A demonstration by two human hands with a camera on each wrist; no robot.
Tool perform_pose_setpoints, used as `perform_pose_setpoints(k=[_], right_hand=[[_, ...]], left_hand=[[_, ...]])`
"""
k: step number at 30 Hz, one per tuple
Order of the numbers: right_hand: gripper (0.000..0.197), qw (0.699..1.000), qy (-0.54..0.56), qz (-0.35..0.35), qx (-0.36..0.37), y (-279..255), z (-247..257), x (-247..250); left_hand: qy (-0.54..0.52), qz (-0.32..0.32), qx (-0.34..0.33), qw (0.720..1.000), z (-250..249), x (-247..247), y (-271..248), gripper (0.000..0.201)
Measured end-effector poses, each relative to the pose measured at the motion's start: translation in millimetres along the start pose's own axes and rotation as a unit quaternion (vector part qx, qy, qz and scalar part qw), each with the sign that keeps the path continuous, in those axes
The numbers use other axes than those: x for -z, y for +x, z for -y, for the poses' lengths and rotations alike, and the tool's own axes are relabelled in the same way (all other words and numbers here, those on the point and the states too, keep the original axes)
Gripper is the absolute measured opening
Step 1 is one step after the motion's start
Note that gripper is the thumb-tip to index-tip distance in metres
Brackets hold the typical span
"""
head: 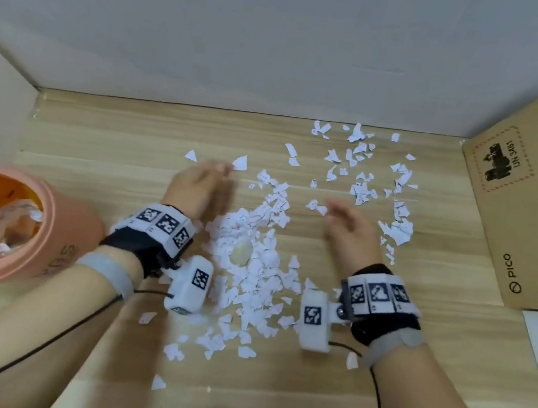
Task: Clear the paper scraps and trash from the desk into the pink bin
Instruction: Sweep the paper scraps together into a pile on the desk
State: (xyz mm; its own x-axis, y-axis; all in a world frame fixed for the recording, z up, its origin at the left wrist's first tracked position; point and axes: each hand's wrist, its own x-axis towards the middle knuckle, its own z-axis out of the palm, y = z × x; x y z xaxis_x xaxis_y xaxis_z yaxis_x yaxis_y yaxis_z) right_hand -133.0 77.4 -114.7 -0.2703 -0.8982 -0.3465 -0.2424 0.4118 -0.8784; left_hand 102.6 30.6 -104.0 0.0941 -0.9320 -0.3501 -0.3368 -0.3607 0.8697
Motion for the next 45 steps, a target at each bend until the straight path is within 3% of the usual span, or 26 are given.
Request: perform_pose_setpoints(k=[2,4,6,9,12,14,16,17,19,20,22,24,26,28,29,30,32,34,36,40,45], right_hand=[[0.051,0.993,-0.021,-0.118,-0.009,27.6,-14.9,32.4],[0.076,0.985,-0.08,-0.137,-0.07,48.0,-32.6,54.0],[0.083,0.962,-0.241,-0.064,-0.113,55.4,-44.2,53.8],[0.079,0.924,-0.365,0.111,-0.005,45.6,-42.7,29.3],[0.071,0.911,-0.297,0.283,0.047,31.5,-26.6,18.3],[0.049,0.952,-0.115,0.284,0.009,33.4,-11.0,30.0],[0.025,0.988,0.063,0.134,-0.039,49.8,1.7,49.0],[0.021,0.995,0.078,0.047,-0.032,61.6,3.1,58.4],[0.033,0.997,-0.012,-0.075,-0.002,93.2,-0.1,78.6],[0.045,0.994,-0.055,-0.097,-0.001,106.6,0.8,86.0],[0.065,0.991,-0.116,-0.069,-0.026,127.3,-2.9,92.0],[0.07,0.974,-0.22,0.032,-0.036,132.6,-8.8,88.7],[0.066,0.94,-0.309,0.144,0.02,126.4,-16.4,79.6],[0.058,0.934,-0.259,0.234,0.078,116.5,-18.0,72.8],[0.05,0.95,-0.167,0.254,0.075,113.3,-16.6,72.6],[0.039,0.967,-0.054,0.243,0.055,112.0,-11.4,73.9],[0.025,0.986,0.104,0.132,0.015,121.0,-4.3,79.3],[0.031,0.995,0.099,-0.006,0.022,141.7,-2.0,85.1],[0.04,0.997,0.035,-0.061,0.028,162.9,-1.2,87.6],[0.057,0.989,-0.144,0.003,0.031,185.2,5.3,75.3],[0.053,0.969,-0.224,0.047,0.091,189.4,8.4,46.8]], left_hand=[[0.044,-0.074,-0.02,0.996,5.7,8.1,24.2,0.036],[0.126,-0.057,0.01,0.99,13.8,2.2,45.9,0.041],[0.246,0.002,0.039,0.969,17.5,-21.4,55.8,0.037],[0.293,0.14,-0.006,0.946,12.5,-70.9,41.3,0.046],[0.232,0.304,-0.044,0.923,3.8,-96.4,19.8,0.045],[0.14,0.36,-0.015,0.922,-11.9,-95.2,19.6,0.047],[0.011,0.3,0.027,0.953,-31.2,-93.6,30.3,0.039],[-0.025,0.252,0.028,0.967,-37.8,-94.1,36.8,0.034],[0.02,0.173,-0.008,0.985,-52.9,-100.5,54.4,0.027],[0.042,0.152,-0.03,0.987,-58.6,-104.4,63.6,0.029],[0.047,0.153,-0.025,0.987,-68.0,-114.5,77.0,0.039],[0.122,0.213,-0.011,0.969,-66.4,-129.1,83.6,0.044],[0.154,0.264,-0.025,0.952,-55.3,-142.9,82.4,0.041],[0.017,0.255,-0.02,0.967,-49.9,-151.5,75.9,0.028],[-0.039,0.23,-0.011,0.972,-51.8,-154.0,75.1,0.023],[-0.072,0.196,-0.008,0.978,-55.1,-155.8,76.9,0.021],[-0.045,0.116,-0.04,0.991,-62.0,-156.7,88.1,0.019],[0.015,0.058,-0.08,0.995,-67.1,-156.6,103.5,0.022],[0.055,0.056,-0.106,0.991,-67.3,-158.0,116.4,0.033],[0.245,0.082,-0.163,0.952,-62.9,-166.6,130.1,0.044],[0.313,0.112,-0.18,0.926,-57.9,-174.8,137.3,0.056]])
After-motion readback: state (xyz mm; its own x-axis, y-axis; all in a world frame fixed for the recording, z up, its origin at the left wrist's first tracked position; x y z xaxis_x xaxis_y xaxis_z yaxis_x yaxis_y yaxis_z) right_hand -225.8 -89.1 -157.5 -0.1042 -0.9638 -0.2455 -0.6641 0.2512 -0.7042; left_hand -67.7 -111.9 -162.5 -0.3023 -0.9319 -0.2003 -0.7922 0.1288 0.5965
